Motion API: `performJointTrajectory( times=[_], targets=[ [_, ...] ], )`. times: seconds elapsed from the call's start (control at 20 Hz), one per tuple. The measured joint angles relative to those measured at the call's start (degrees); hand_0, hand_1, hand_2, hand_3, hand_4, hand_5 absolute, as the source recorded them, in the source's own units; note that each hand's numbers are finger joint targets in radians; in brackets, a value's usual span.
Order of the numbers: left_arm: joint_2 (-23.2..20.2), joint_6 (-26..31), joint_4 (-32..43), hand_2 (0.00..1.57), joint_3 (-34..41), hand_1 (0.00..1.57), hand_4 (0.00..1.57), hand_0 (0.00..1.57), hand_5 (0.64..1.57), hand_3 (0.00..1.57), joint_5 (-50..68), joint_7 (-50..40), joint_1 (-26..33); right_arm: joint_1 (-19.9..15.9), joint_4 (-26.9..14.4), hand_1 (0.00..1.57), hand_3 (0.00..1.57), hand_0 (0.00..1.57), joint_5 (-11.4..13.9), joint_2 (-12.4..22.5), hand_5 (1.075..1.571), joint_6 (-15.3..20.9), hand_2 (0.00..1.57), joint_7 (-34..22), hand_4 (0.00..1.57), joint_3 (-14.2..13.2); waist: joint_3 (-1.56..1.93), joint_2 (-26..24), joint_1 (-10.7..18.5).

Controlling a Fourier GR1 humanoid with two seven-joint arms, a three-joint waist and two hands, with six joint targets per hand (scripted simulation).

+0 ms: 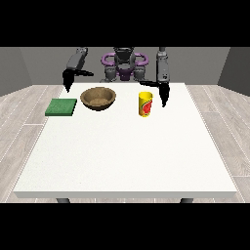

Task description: Pick the cup and pour the ball into the bowl, then pick the bowl and place it on the pad

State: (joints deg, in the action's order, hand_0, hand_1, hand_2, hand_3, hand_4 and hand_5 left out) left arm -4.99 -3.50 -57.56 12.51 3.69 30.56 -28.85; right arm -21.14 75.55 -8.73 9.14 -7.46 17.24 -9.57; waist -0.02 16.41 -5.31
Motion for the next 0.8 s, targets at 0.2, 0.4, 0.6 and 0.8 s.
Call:
performJointTrajectory(
  times=[0.2, 0.4, 0.6, 0.8],
  targets=[
    [-0.5, -1.4, 5.8, 0.00, 1.2, 0.00, 0.00, 0.00, 1.344, 0.00, -0.4, 4.3, -2.0, -1.4, -0.4, 0.00, 0.00, 0.00, -1.5, 1.6, 1.570, -1.6, 0.00, -0.5, 0.00, -1.1, 0.00, 1.0, -1.5],
    [-2.5, -1.8, 10.3, 0.00, 3.1, 0.00, 0.00, 0.00, 1.326, 0.00, 0.0, 7.7, -5.0, -3.5, -0.5, 0.00, 0.00, 0.00, -3.6, 4.6, 1.569, -4.1, 0.00, -0.7, 0.00, -3.1, -0.01, 3.9, -2.9],
    [-3.0, -4.2, 14.6, 0.00, 4.2, 0.00, 0.00, 0.00, 1.323, 0.00, -0.4, 10.2, -8.4, -5.3, -0.1, 0.00, 0.00, 0.00, -4.3, 6.3, 1.570, -5.1, 0.00, -1.1, 0.00, -3.8, -0.01, 6.6, -4.7],
    [-2.8, -5.2, 17.7, 1.57, 5.1, 1.19, 0.72, 1.19, 1.534, 1.57, 0.1, 12.6, -10.3, -5.3, 0.8, 0.00, 0.12, 0.00, -4.5, 7.0, 1.569, -5.3, 0.00, -1.1, 0.00, -4.1, 0.18, 7.9, -5.9]
  ],
)
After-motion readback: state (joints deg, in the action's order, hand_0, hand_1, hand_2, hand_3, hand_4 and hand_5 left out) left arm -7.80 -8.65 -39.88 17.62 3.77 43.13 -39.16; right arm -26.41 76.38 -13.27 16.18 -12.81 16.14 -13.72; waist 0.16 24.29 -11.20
